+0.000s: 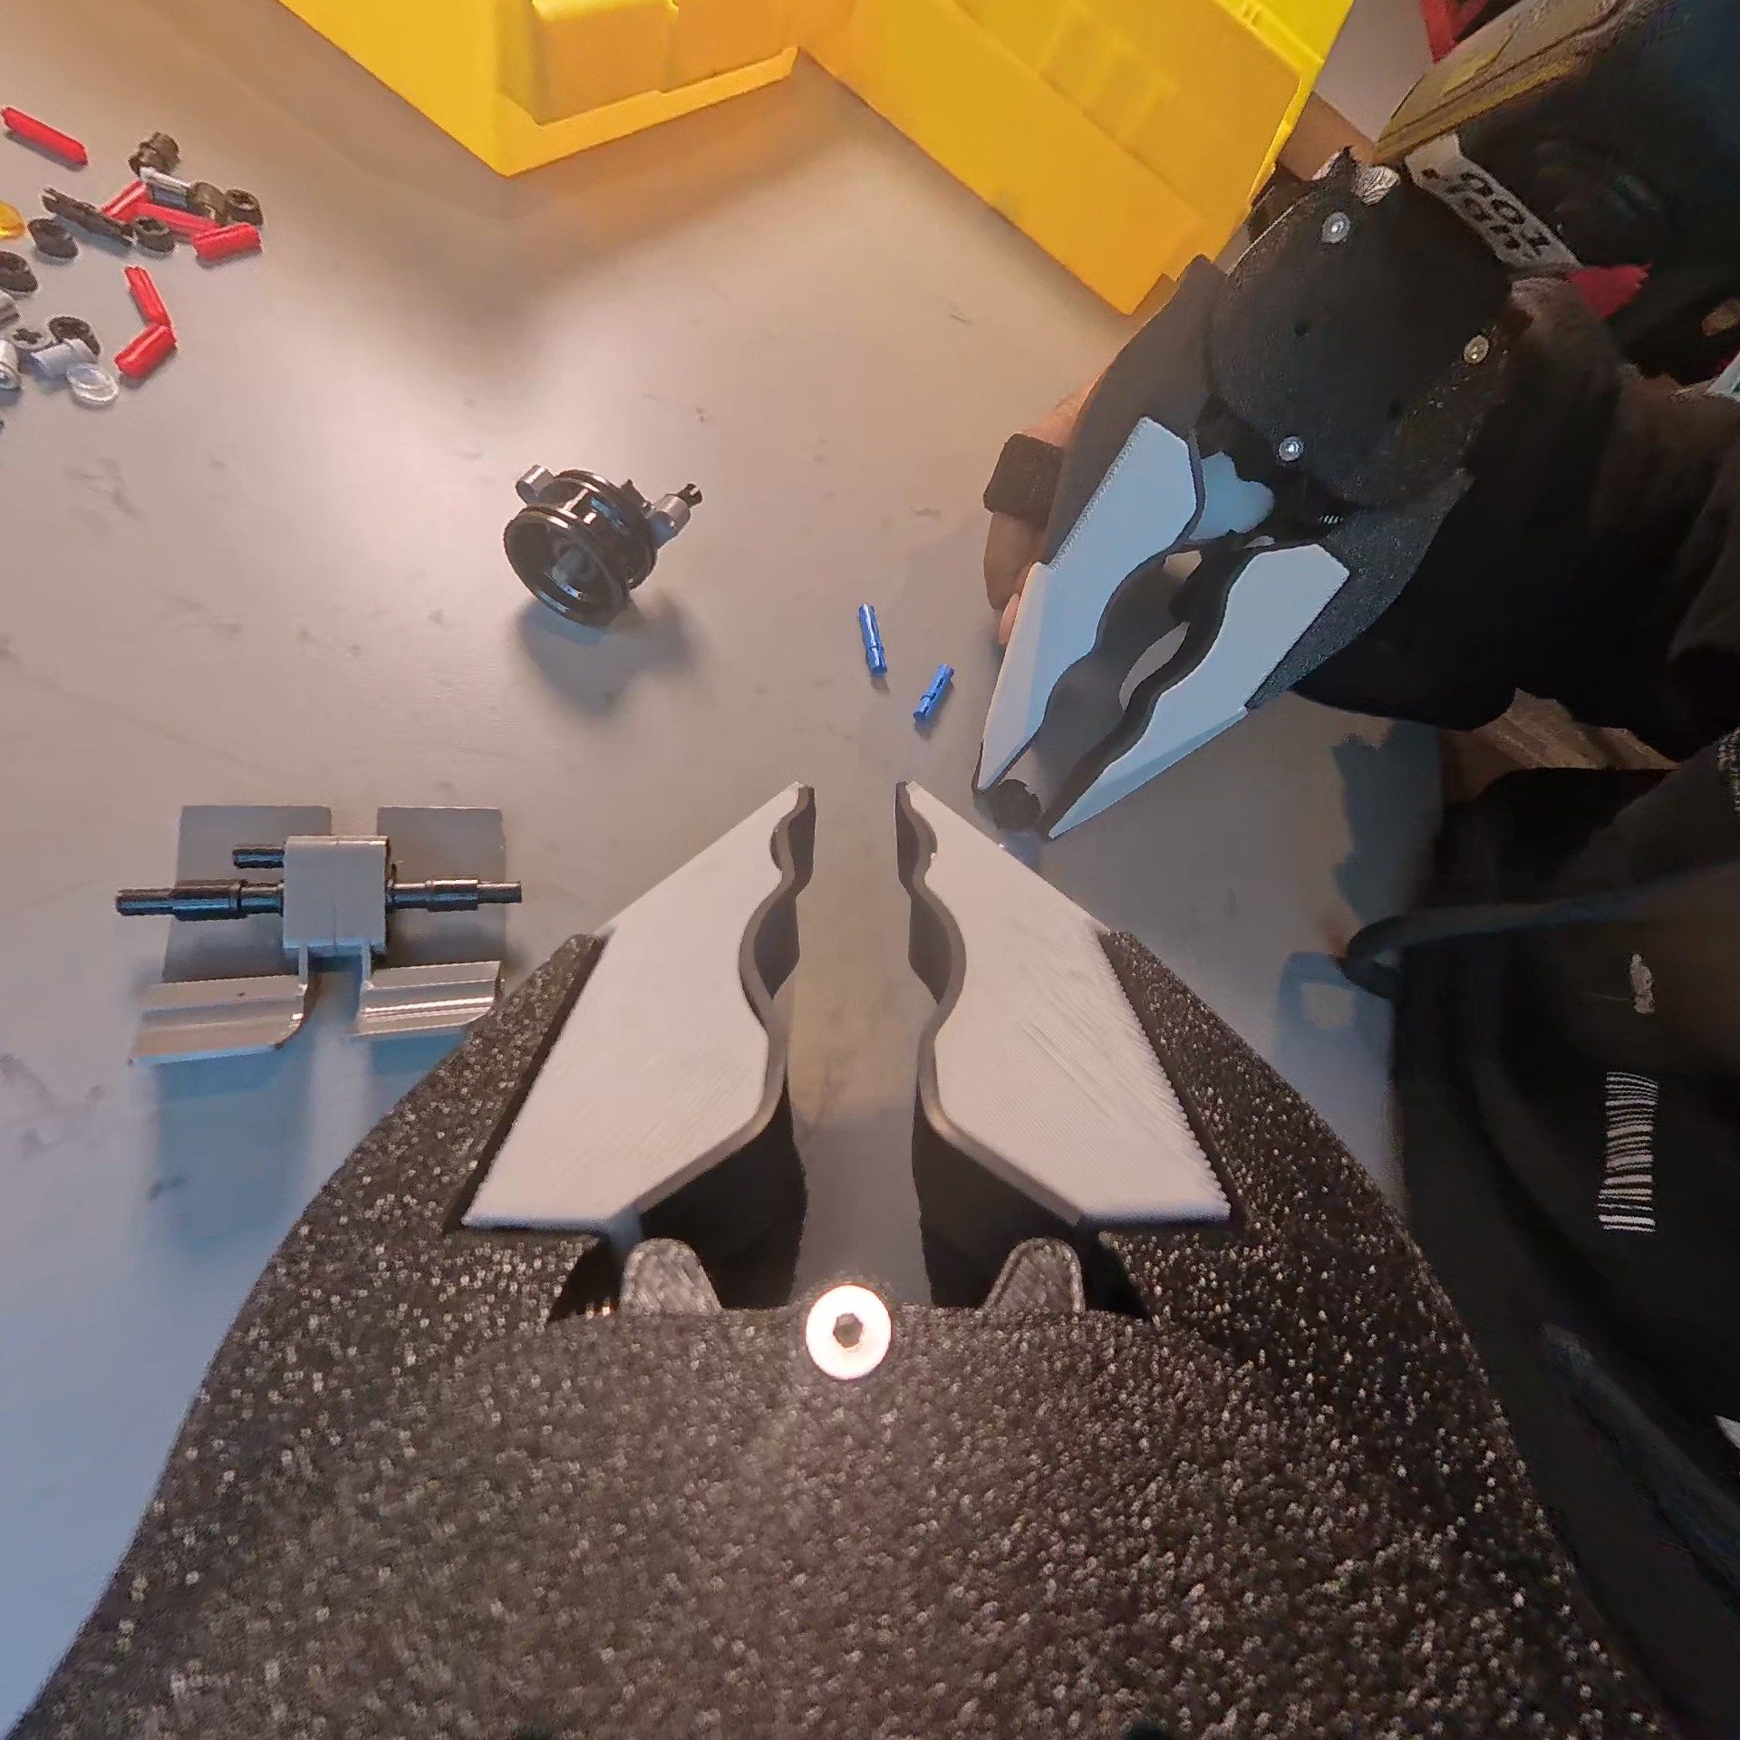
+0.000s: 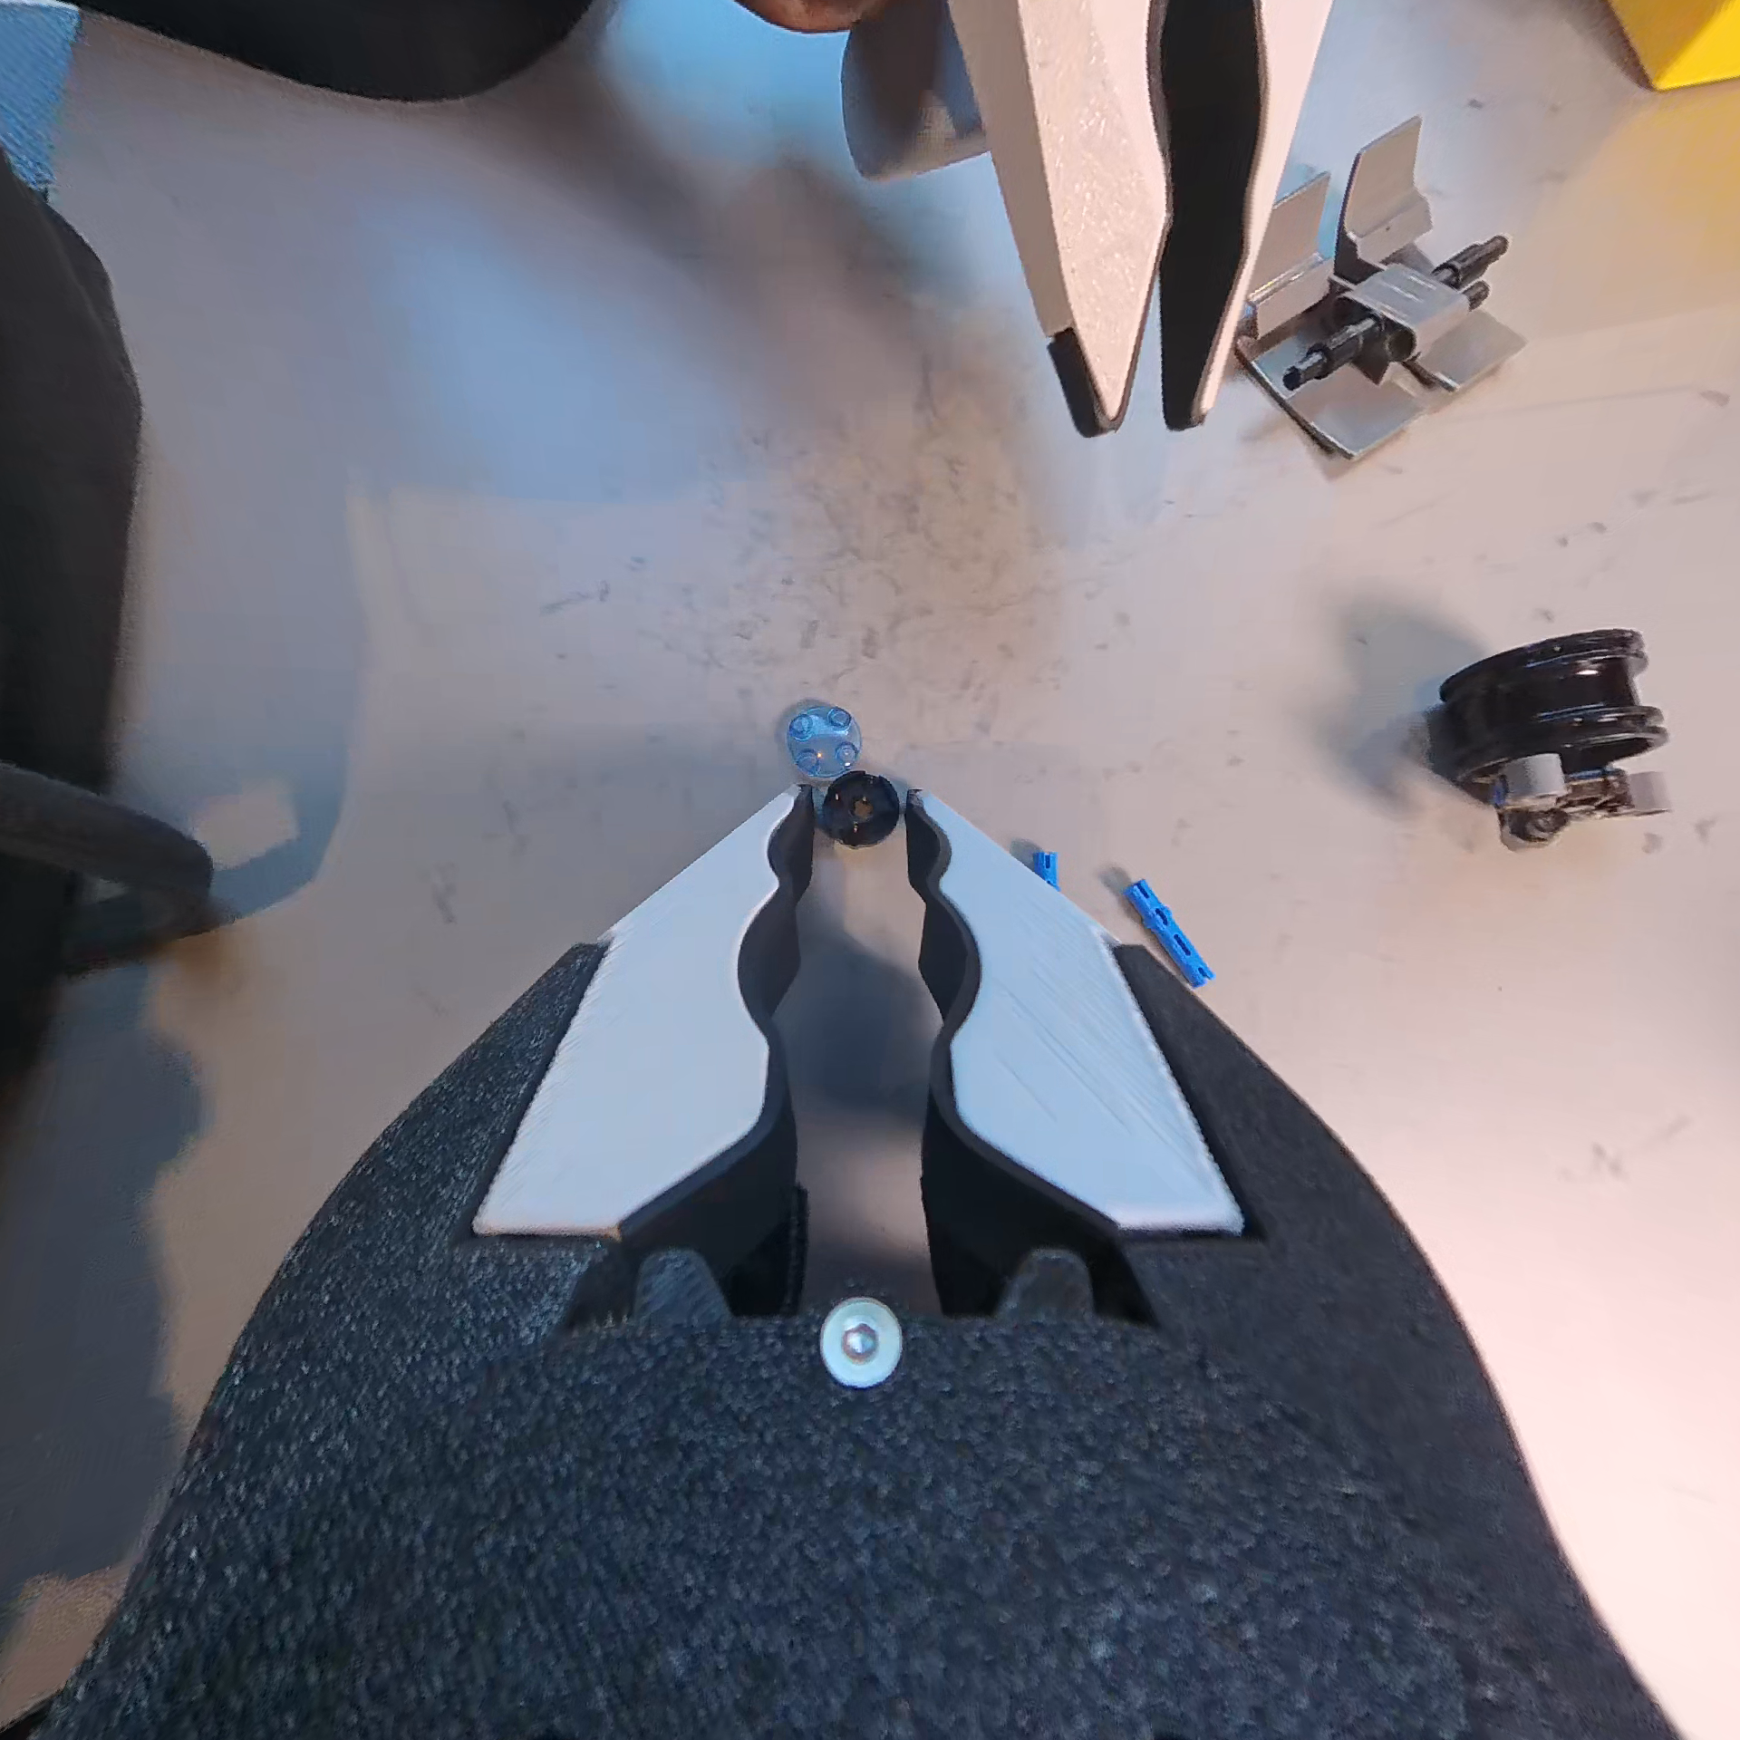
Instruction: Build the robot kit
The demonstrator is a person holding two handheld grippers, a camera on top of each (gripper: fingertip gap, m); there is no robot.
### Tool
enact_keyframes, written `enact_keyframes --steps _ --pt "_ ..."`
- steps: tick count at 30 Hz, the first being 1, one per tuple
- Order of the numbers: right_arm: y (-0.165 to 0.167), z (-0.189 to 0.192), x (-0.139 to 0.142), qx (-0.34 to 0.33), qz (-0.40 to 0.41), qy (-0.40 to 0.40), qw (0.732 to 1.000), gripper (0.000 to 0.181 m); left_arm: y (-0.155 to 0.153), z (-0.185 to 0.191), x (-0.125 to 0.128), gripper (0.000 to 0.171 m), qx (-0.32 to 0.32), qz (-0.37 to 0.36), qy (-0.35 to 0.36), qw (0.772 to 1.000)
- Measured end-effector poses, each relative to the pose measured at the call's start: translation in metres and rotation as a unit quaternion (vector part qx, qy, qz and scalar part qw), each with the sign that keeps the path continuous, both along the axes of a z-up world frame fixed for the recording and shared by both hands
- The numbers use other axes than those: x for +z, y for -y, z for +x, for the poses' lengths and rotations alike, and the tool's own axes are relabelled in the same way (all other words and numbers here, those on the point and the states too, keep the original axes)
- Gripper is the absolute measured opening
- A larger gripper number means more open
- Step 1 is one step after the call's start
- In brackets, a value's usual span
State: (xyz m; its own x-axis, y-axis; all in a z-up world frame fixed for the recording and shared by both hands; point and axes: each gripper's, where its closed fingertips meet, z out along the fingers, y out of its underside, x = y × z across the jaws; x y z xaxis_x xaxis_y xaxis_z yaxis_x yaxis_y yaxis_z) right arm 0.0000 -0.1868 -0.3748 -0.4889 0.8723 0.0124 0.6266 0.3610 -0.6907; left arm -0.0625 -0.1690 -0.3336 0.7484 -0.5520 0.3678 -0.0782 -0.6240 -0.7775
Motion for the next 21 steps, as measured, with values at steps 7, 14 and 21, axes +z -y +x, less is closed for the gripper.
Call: enact_keyframes --steps 7,14,21 --pt "0.001 0.001 0.014 0.014 0.004 0.003 1.0 0.028 0.002 0.0 -0.004 0.017 -0.009 0.002 -0.027 1.0" --pt "0.009 -0.004 0.008 0.069 0.035 0.056 0.995 0.028 -0.003 -0.009 -0.005 0.018 0.003 0.041 -0.076 0.996" --pt "0.015 -0.004 0.004 0.131 0.074 0.105 0.983 0.026 -0.009 -0.016 0.007 0.034 0.028 0.072 -0.081 0.994"
